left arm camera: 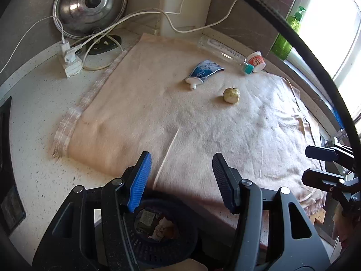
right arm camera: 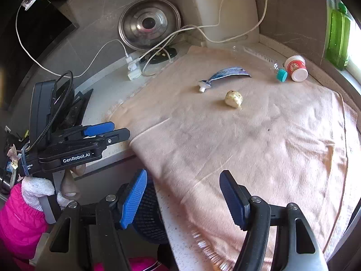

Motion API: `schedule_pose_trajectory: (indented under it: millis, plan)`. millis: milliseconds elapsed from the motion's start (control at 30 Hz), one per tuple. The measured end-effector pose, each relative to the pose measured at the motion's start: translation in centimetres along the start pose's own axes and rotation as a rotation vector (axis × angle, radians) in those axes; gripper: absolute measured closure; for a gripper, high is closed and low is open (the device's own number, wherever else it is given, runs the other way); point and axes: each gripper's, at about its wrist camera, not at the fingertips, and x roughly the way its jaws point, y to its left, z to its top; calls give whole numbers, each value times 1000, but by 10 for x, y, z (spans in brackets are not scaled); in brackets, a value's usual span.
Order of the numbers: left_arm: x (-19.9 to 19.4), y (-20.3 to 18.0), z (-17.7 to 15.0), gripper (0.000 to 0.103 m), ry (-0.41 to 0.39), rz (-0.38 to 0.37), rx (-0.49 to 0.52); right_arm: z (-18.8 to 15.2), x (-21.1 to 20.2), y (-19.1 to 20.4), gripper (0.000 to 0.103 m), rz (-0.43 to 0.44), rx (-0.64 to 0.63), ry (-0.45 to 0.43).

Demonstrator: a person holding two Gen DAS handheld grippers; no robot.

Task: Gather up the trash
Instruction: 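Raise both tools back over the towel toward the toothpaste tube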

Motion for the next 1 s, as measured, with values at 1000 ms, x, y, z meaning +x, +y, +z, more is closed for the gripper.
schedule_pose_trajectory:
  millis: [1000]
  plan:
    - [156,-33,122,46,122,-36,16,86,101,-89,34,3,-94,59]
